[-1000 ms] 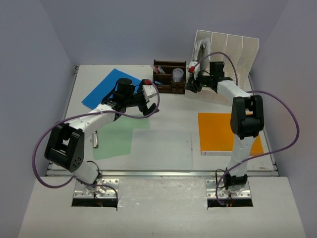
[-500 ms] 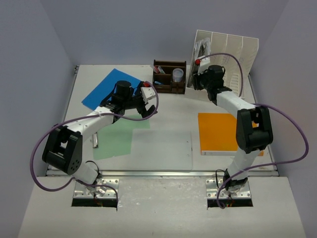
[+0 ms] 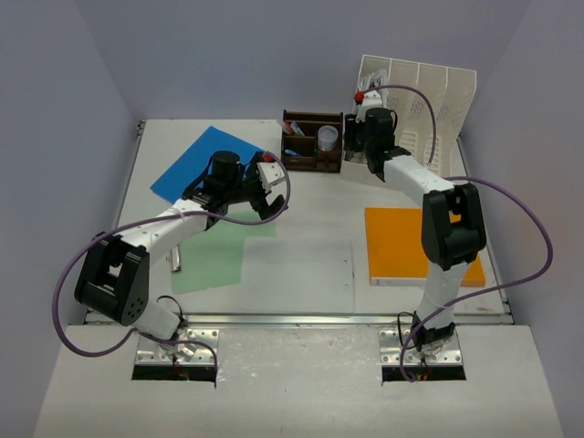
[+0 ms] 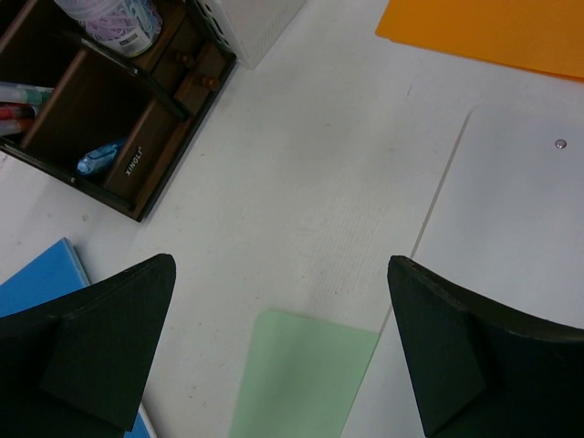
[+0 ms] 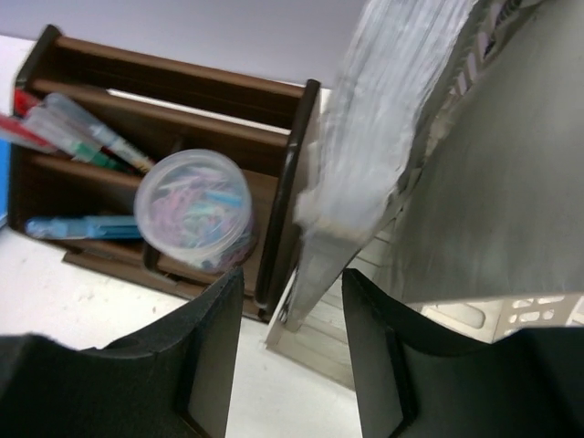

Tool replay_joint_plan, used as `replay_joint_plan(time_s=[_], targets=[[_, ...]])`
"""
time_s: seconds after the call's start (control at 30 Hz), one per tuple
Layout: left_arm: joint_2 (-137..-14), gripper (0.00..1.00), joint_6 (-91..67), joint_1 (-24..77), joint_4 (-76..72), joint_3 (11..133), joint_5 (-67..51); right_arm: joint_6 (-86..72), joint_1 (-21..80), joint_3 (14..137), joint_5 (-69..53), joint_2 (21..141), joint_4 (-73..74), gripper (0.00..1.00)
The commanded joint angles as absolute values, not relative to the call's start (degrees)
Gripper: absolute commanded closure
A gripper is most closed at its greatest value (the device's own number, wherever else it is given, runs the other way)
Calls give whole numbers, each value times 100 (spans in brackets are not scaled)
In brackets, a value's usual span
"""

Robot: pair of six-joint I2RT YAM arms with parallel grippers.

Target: Organize the desk

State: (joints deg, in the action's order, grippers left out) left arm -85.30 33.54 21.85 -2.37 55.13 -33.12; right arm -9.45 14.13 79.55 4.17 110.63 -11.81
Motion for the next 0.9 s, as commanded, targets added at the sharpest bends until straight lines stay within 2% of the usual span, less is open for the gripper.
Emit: replay_joint_plan(time_s=[0.0,0.13,0.27,0.33,0.43,0.87], targets=[[-8297,0,3310,2139,-564,5439,-3361,-1202,1468,8562,1358,11345,-973,51],[-8297,0,3313,2121,-614,5387,-3357,-1182,1474,8604,1540,11433,-1140,52],[-8313,0,3296,2118,-640,5377,-3357,-1090,1485,8692,1693,11649,-1402,60],[-8314,0,3287,2118,-642,5380,-3348,-1053,1485,8743,1735,11774,-1516,80],[-8314,0,3296,2118,-642,5388,-3331,-967,1485,8561,1732,11813,-1932,100],[-8350,0,3270,2101,-694,5335,-3323,458,1687,7693,1662,11594,-4675,100]])
